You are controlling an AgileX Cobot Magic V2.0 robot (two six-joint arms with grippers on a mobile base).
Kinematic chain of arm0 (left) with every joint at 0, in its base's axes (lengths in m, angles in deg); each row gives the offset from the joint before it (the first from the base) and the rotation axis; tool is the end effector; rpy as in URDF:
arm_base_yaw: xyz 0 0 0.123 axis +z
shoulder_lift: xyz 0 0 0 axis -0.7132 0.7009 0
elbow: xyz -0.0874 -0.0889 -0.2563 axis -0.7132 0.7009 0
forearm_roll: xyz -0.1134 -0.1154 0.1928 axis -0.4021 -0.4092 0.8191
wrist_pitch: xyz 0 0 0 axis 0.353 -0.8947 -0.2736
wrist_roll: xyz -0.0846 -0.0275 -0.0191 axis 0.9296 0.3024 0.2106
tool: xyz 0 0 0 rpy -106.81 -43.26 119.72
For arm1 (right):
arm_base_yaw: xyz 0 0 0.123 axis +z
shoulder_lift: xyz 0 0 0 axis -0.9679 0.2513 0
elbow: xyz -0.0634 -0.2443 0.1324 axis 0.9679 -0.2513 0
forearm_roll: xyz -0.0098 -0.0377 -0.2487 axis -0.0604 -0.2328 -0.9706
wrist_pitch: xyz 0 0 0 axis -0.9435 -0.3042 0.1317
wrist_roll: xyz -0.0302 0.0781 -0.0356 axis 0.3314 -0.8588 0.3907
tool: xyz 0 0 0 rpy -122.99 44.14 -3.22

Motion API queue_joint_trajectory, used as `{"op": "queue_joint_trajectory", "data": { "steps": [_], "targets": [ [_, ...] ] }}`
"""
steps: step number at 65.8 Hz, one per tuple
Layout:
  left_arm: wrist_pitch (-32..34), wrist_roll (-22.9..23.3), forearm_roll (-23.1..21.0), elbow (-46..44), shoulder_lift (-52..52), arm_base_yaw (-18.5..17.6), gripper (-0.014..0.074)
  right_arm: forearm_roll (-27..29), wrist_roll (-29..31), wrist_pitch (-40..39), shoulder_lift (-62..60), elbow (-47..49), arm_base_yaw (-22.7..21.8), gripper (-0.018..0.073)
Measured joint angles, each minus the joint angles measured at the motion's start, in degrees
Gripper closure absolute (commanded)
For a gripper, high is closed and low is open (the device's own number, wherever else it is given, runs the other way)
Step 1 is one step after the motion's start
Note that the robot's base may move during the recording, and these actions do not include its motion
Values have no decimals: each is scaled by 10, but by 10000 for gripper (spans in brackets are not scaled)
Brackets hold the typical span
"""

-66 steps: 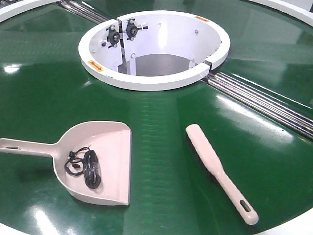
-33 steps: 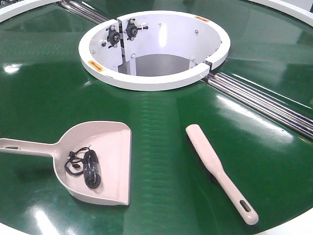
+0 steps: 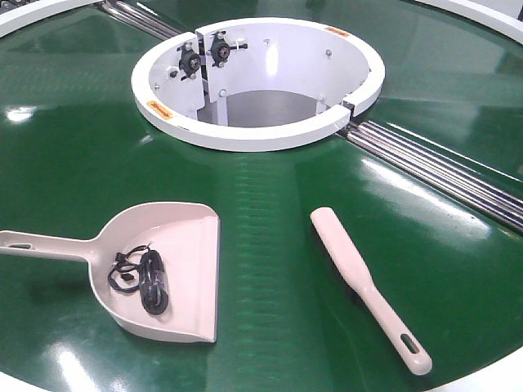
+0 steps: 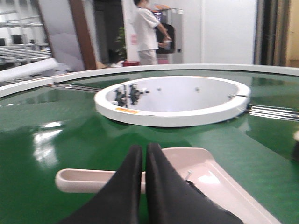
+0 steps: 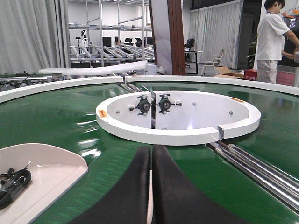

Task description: Clean and inspect green conveyor with broom and dustpan

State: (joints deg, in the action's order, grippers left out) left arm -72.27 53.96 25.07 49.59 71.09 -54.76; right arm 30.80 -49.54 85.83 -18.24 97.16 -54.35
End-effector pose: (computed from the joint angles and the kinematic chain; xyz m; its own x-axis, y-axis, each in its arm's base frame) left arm 0.0556 -0.0091 0.2035 0.0655 0.0664 -0.9956 0.1577 0.9846 0.0761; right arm 0.0477 0.0179 0.2478 0.0795 -0.0050 -0.9968 -0.3526 0.9352 -0.0328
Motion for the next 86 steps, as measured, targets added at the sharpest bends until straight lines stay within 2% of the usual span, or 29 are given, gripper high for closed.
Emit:
{"op": "queue_joint_trajectory", "data": {
  "steps": [10,19,86],
  "targets": [
    [0,47,46,2,0,44,603,0,0,0,0,0,0,568],
    [0,72,74,2,0,59,603,0,0,0,0,0,0,568],
    [0,78,75,2,0,59,603,0,0,0,0,0,0,568]
  ]
}}
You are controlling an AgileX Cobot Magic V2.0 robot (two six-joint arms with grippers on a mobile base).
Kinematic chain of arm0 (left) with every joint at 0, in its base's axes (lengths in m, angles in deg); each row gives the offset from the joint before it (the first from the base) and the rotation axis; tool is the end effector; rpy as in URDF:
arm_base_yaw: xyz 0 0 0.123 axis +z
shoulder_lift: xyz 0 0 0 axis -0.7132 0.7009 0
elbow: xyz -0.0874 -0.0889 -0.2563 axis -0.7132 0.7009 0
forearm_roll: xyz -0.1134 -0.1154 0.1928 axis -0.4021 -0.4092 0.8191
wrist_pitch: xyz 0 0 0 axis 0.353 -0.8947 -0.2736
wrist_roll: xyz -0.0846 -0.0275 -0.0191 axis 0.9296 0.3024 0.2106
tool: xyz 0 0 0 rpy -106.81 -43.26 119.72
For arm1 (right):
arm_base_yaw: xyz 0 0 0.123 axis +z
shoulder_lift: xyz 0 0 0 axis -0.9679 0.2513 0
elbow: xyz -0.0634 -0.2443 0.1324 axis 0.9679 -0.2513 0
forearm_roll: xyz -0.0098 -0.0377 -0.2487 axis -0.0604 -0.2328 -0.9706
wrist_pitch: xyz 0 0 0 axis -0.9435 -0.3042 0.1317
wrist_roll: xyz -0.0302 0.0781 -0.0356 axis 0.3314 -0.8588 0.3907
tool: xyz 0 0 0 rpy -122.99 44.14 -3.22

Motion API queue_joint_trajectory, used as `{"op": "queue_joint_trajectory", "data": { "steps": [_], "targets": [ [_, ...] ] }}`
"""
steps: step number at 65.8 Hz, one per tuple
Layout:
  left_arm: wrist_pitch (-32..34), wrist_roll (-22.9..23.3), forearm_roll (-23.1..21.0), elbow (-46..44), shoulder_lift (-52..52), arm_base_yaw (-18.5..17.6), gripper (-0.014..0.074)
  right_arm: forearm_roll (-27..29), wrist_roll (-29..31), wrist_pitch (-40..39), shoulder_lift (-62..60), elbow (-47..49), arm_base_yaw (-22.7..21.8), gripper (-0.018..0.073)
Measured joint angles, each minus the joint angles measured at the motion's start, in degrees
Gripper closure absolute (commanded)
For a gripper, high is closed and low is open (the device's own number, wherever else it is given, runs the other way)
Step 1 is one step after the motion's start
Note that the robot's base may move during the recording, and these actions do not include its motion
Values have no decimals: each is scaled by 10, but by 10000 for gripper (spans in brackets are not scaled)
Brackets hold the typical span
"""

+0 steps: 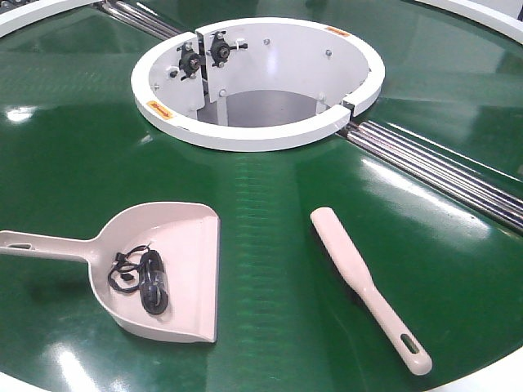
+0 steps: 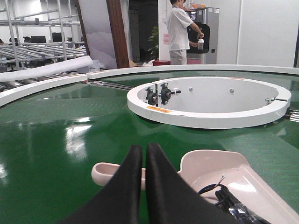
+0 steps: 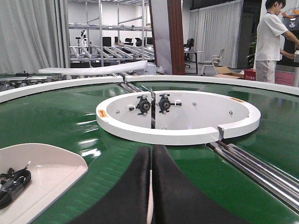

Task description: Clean and inspect green conveyor with broom and dustpan

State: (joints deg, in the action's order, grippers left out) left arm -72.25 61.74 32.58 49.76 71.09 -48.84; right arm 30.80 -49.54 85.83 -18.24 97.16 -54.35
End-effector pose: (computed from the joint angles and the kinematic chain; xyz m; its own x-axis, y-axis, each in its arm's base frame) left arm 0.0564 -0.0031 0.2025 0.0552 0.0683 -0.9961 0.0530 0.9961 0.0712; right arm 0.0477 0.0179 0.2478 0.0795 -0.0050 -0.9968 -0.3526 0.9352 -0.0328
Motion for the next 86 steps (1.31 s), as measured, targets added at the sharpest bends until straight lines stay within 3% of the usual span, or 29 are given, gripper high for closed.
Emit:
{"op": "queue_joint_trajectory", "data": {
  "steps": [16,25,35,43,52,86],
  "targets": [
    [0,0,0,0,0,0,603,-35,47,34,0,-1,-14,568],
    [0,0,0,0,0,0,603,-38,24,47,0,-5,-78,568],
    [0,0,1,0,0,0,603,-39,-4,1,0,-61,-157,568],
    [0,0,1,0,0,0,603,-39,-44,-21,0,-96,-188,568],
    [0,0,1,0,0,0,603,-39,-67,-20,-19,-97,-195,568],
    [0,0,1,0,0,0,603,-39,-58,-19,-23,-97,-195,568]
  ]
}}
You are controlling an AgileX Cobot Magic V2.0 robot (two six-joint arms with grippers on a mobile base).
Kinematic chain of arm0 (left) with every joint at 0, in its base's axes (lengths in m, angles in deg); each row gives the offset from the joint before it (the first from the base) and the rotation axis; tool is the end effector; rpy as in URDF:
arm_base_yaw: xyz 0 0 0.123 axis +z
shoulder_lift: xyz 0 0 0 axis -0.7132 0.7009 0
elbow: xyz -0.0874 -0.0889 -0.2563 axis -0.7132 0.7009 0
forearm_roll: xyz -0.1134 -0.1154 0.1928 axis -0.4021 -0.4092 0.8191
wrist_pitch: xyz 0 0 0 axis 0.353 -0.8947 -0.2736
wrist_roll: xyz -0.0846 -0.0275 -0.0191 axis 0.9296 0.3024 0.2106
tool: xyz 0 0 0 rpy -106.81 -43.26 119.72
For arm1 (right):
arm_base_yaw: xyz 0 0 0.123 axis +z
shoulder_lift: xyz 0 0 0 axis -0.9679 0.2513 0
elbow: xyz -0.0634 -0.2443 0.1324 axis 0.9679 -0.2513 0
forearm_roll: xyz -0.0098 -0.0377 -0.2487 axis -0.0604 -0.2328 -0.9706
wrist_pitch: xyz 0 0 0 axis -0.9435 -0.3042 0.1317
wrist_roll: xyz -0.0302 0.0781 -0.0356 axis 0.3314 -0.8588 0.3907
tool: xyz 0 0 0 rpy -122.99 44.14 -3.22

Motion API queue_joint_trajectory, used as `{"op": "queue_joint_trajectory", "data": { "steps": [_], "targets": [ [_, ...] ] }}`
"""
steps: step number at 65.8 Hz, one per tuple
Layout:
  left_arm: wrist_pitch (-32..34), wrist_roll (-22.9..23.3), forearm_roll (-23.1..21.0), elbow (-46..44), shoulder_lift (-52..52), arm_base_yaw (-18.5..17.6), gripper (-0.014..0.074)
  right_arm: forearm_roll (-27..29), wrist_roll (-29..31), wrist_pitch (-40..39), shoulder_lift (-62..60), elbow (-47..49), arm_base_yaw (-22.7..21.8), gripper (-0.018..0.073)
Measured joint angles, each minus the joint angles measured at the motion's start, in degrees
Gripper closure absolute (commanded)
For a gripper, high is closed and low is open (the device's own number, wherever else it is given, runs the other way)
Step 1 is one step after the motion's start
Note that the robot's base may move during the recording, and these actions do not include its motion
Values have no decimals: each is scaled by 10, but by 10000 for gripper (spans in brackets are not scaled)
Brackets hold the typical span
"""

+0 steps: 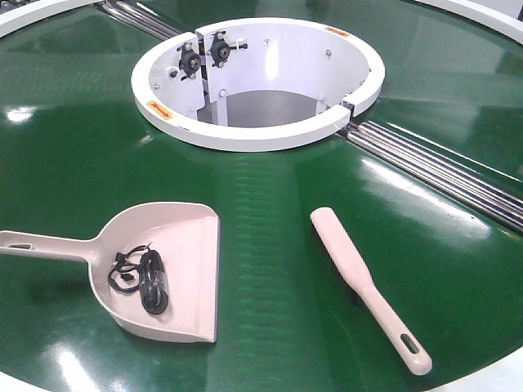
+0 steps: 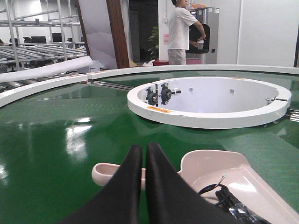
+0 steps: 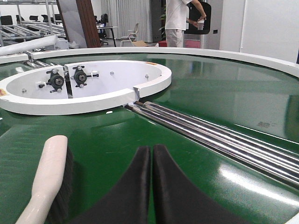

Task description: Clean and inspect green conveyor with broom and dustpan

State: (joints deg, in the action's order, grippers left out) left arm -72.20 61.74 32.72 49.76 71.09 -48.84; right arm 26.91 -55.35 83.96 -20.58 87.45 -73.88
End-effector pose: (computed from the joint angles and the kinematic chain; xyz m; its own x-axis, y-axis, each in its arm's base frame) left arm 0.0564 -0.0031 0.2026 0.0562 0.0707 -0.9959 0.0528 0.9959 0.0736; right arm 0.0567 0.0006 0.1960 -0.0229 -0.0003 -0.9997 -0.0170 0.9999 0.0001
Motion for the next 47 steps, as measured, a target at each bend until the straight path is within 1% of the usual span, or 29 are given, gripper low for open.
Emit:
{"op": "queue_joint_trajectory", "data": {
  "steps": [47],
  "targets": [
    [0,0,0,0,0,0,603,0,0,1,0,0,0,568]
  ]
}}
